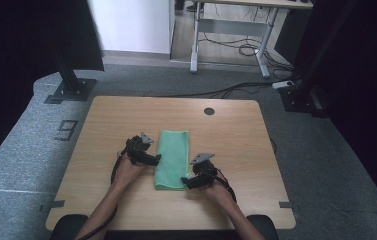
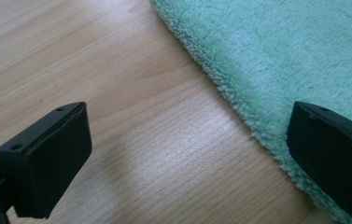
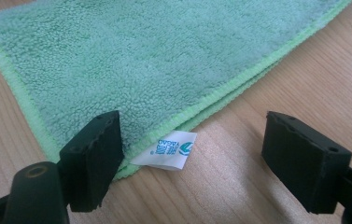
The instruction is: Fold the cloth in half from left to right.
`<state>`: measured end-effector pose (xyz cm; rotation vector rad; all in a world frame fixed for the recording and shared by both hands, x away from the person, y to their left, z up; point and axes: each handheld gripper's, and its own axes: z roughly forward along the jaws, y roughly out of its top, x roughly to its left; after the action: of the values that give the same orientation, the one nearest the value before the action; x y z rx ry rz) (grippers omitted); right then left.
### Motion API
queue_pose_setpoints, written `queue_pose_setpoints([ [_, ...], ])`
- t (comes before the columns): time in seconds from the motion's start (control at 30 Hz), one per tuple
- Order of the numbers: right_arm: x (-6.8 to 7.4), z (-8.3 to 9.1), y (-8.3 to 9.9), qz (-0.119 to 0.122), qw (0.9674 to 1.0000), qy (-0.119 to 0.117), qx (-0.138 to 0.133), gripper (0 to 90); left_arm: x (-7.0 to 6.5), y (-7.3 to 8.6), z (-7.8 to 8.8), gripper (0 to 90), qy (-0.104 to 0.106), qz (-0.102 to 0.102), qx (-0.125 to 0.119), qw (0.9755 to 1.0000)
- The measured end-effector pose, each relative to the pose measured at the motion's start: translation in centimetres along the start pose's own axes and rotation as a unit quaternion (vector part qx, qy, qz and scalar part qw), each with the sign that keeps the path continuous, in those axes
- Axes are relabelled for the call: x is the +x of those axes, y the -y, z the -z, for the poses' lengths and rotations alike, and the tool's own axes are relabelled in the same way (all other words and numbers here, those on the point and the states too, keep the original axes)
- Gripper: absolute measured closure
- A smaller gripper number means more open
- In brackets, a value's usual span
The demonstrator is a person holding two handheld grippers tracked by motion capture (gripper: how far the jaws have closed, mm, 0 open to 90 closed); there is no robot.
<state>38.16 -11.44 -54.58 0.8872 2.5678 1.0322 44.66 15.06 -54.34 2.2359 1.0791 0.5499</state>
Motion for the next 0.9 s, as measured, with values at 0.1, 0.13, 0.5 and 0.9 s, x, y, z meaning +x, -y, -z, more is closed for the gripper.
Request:
queue_pose_setpoints([
  [0.1, 0.0, 0.0, 0.0, 0.000, 1.0000, -0.001, 0.002, 20.3, -0.1, 0.0, 0.1, 1.9, -0.001, -0.004, 0.002, 1.0000],
  [0.13, -0.1, 0.1, 0.0, 0.000, 1.0000, -0.002, 0.003, 20.4, -0.2, 0.0, 0.1, 2.3, -0.001, -0.002, 0.000, 1.0000],
  [0.5, -0.4, 0.6, 0.4, -0.001, 1.0000, -0.005, 0.008, 21.7, -0.7, 0.0, 0.0, 2.9, 0.007, 0.002, -0.003, 1.0000],
  [0.9, -0.6, 1.0, 0.5, 0.007, 0.9999, -0.004, 0.012, 23.6, -1.0, -0.1, 0.1, 2.8, 0.011, -0.004, -0.010, 0.9999],
])
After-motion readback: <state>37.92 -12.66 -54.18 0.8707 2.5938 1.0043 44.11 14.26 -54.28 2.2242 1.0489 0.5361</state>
